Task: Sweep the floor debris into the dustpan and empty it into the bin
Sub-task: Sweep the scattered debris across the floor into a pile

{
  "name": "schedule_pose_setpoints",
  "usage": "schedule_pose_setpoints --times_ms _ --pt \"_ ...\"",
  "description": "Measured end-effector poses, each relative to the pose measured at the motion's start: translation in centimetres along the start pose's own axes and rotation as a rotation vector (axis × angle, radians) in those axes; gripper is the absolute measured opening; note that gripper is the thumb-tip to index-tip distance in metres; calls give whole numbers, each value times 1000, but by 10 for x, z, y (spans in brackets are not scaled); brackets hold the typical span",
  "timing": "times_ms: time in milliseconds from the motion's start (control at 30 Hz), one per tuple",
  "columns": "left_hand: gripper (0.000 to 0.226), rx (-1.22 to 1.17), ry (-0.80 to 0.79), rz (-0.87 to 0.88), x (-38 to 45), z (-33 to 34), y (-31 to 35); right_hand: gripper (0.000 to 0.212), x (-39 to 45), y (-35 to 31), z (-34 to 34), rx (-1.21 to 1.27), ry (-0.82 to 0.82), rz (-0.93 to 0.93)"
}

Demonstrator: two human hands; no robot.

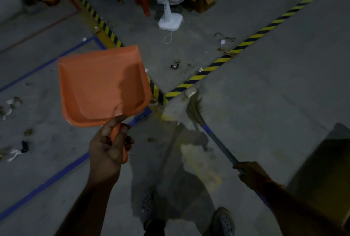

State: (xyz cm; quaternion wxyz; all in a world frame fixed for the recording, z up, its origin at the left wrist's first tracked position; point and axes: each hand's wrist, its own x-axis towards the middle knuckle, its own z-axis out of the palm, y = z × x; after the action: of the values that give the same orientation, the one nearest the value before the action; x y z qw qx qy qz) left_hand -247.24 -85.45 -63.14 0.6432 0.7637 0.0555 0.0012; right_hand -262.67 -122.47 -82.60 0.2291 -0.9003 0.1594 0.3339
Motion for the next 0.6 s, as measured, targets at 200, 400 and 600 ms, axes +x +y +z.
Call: schedule_pose_setpoints --times_ms 200,400,600 --pt "28 11 29 -31 41 -102 -11 37 51 -149 38 113 12 -122" --pt "24 124 -28 27 84 -141 -5 35 58 -245 28 296 57 -207" --pt "27 -12 -67 -21 115 -92 17 30 69 -218 -26 467 122 -111"
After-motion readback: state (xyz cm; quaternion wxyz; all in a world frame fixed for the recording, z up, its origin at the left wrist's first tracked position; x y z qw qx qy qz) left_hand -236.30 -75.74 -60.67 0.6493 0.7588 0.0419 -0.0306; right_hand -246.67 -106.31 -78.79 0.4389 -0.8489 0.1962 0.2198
